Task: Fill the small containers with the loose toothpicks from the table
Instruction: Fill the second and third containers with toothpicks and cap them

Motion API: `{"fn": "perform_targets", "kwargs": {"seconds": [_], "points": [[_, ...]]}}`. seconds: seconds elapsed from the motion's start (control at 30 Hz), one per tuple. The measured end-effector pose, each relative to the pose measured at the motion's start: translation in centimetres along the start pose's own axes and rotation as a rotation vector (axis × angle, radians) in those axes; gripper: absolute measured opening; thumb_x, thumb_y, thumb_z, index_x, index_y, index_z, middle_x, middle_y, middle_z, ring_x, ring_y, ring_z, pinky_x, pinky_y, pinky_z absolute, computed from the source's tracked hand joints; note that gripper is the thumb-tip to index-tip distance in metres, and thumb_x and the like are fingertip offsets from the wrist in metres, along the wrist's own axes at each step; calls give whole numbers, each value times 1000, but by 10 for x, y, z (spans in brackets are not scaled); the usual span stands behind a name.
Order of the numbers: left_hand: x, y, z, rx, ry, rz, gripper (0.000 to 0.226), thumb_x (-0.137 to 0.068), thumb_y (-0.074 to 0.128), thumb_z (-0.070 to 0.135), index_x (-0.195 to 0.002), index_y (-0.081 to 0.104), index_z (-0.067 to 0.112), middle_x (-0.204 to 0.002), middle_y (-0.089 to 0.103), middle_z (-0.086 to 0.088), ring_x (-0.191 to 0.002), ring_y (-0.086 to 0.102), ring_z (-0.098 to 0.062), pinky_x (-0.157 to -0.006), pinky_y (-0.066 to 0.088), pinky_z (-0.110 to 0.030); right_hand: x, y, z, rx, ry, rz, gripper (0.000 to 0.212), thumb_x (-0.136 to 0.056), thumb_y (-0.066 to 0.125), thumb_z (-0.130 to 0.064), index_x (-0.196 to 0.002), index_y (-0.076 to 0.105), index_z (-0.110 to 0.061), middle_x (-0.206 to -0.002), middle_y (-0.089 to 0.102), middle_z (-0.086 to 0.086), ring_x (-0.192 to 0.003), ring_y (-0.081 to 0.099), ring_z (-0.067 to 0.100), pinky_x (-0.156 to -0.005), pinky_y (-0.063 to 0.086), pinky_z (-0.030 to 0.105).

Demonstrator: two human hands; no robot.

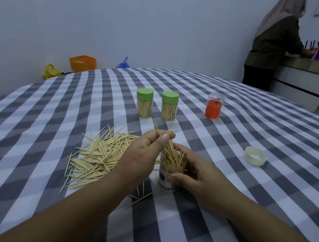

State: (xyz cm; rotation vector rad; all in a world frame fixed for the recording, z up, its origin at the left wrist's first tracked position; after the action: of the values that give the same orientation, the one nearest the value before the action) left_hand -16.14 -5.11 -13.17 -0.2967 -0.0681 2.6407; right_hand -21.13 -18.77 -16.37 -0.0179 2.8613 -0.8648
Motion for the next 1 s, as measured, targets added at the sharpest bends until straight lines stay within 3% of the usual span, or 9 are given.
{"fn": "perform_targets", "kwargs": {"seconds": [0.17, 0.23, 0.33, 0.4, 0.53, 0.63, 0.73, 0.83, 1.0], "points": [[0, -2, 1, -1, -7, -3, 21, -92, 52, 32, -102, 68, 26, -92, 68, 22, -89, 58, 19, -67, 42, 1, 0, 0, 0, 2, -3, -7, 65, -86, 66, -29, -140, 33, -43, -123, 60, -15, -113, 57, 2, -100, 47, 35], [-1, -3, 1, -34, -1, -16, 27, -86, 53, 40, -104, 69, 29, -103, 65, 24, -97, 55, 19, -78, 42, -1, 0, 0, 0, -5, -2, -7, 64, -86, 66, -30, -140, 34, -42, -123, 60, -15, -114, 57, 3, -101, 47, 36], [-3, -6, -2, -87, -3, -24, 17, -86, 60, 31, -101, 69, 34, -127, 58, 12, -115, 51, 7, -103, 40, -23, 0, 0, -1, -7, -7, -7, 60, -86, 66, -29, -135, 36, -47, -120, 61, -15, -112, 58, 2, -99, 48, 35], [-3, -7, -2, -123, 15, -17, 12, -84, 64, 36, -94, 71, 39, -135, 55, 6, -123, 48, 1, -109, 37, -32, 1, 0, -2, -8, -8, -8, 61, -86, 66, -28, -136, 36, -46, -120, 62, -15, -111, 58, 2, -99, 49, 34], [0, -3, 0, -229, 94, -47, 32, -78, 60, 59, -80, 77, 32, -133, 53, 13, -121, 44, 12, -104, 34, -26, 1, -1, -2, 1, 11, 0, 58, -87, 65, -26, -137, 39, -42, -115, 63, -17, -107, 60, -1, -96, 51, 32], [-3, -2, 1, -172, 71, 26, 38, -71, 54, 59, -74, 76, 29, -119, 57, 15, -117, 49, 7, -100, 36, -24, 2, -1, -3, -7, 13, 3, 60, -87, 66, -26, -135, 37, -49, -118, 62, -17, -110, 59, 0, -98, 49, 33], [-7, -8, 0, -65, 11, 145, 39, -71, 52, 57, -64, 72, 25, -96, 61, 23, -94, 56, 16, -81, 36, -12, 2, 0, -2, 11, 24, -6, 63, -85, 66, -29, -137, 35, -49, -121, 61, -18, -111, 57, 0, -99, 48, 32], [-9, -17, -3, -133, 31, 183, 45, -70, 49, 62, -52, 67, 25, -93, 62, 24, -82, 53, 26, -77, 34, -13, 1, 1, -2, 11, 35, -3, 68, -84, 67, -32, -143, 33, -38, -126, 59, -13, -114, 57, 4, -101, 47, 35], [-11, -29, 1, -303, -37, -20, 38, -81, 53, 54, -78, 74, 23, -98, 68, 15, -92, 56, 13, -75, 38, -14, 0, 0, -1, 17, 47, 1, 70, -83, 67, -33, -144, 31, -40, -128, 58, -13, -116, 56, 4, -102, 46, 35]]}}
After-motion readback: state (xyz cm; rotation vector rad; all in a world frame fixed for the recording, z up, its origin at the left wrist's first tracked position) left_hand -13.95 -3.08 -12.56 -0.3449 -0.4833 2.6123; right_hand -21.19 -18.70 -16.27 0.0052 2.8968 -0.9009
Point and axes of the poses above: each hand's wrist, its own x-axis away from the middle knuckle, its own y-axis out of the palm, z = x × y, the point moved 4 cm from there along -x, towards the middle knuckle
